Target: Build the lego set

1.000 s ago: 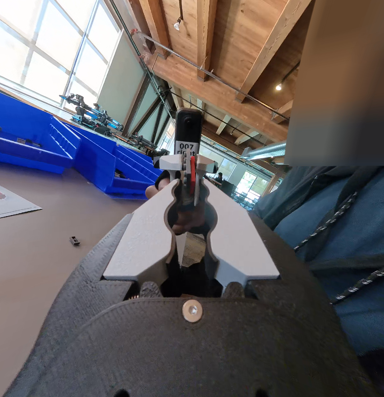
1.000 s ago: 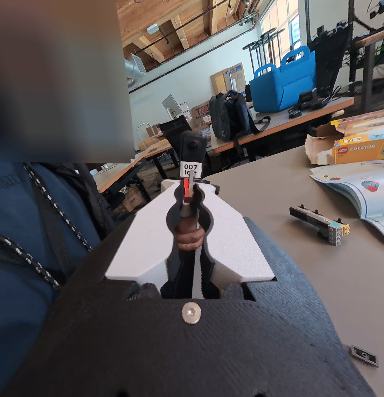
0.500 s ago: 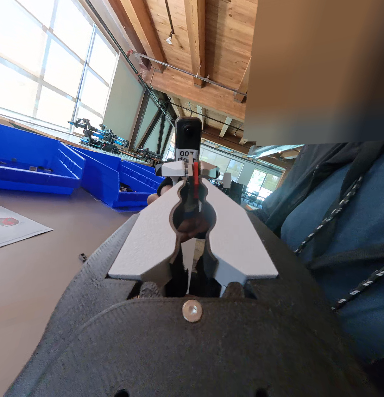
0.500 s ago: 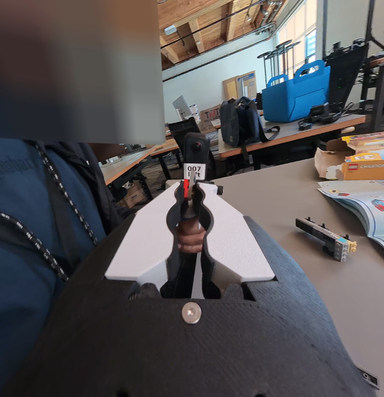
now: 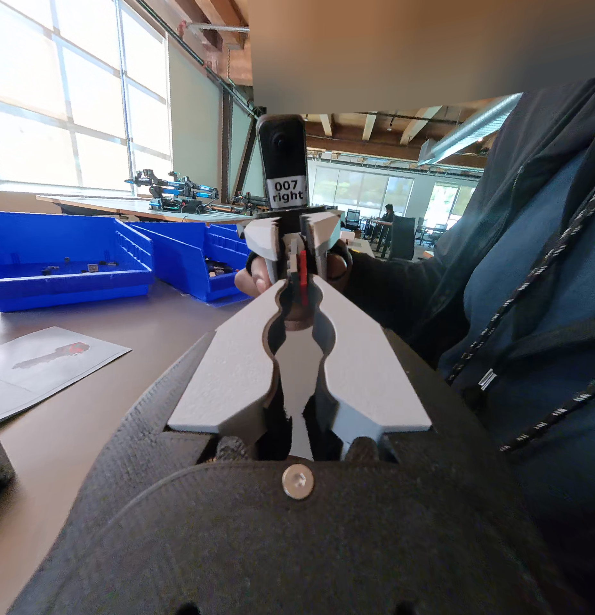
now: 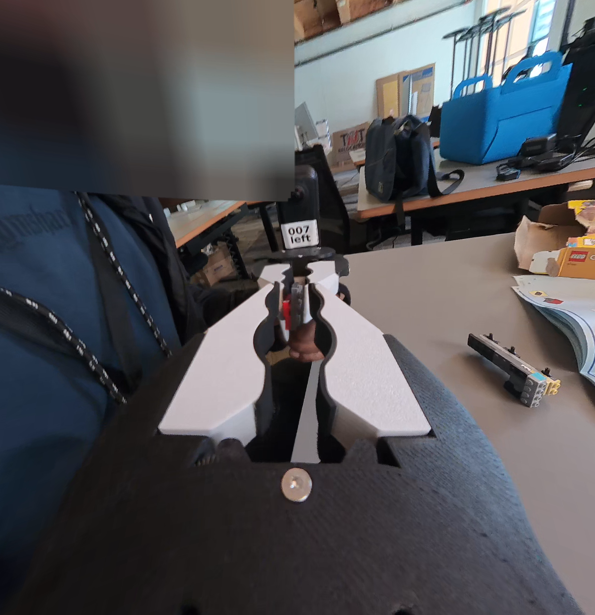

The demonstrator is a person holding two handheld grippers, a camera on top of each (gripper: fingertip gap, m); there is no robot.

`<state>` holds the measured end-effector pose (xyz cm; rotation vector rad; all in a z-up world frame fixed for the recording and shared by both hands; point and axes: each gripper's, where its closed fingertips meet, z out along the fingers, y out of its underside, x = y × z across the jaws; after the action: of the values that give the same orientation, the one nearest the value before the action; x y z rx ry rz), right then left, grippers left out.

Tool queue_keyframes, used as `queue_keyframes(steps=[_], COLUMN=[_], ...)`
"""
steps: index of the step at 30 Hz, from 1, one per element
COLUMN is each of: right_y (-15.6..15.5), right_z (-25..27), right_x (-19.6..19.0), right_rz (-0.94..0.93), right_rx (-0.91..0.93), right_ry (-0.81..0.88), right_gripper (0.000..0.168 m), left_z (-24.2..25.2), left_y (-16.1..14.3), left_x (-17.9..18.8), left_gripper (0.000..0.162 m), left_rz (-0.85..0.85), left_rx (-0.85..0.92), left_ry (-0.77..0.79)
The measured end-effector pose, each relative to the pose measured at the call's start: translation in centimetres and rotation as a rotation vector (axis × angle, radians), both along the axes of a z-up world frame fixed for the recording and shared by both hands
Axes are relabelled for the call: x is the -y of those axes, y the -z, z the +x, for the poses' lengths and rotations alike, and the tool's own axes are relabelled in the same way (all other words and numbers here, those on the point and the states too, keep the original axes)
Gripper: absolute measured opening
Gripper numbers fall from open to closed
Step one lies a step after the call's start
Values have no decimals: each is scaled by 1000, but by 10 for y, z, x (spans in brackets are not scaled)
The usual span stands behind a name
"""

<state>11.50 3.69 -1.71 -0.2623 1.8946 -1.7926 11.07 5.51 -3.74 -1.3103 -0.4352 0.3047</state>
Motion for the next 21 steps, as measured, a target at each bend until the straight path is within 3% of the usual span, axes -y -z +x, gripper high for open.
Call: queue_keyframes(steps=[21], right_y=[9], right_z=[8], right_x=[-3], right_rz=[14], right_rx=[-71], right_ry=[-50], right_gripper=[10], left_z=[5], left_y=[1], left_x=[-2], left_gripper=[8], left_rz=[-85], left_rx=[-79], left_ry=[-26])
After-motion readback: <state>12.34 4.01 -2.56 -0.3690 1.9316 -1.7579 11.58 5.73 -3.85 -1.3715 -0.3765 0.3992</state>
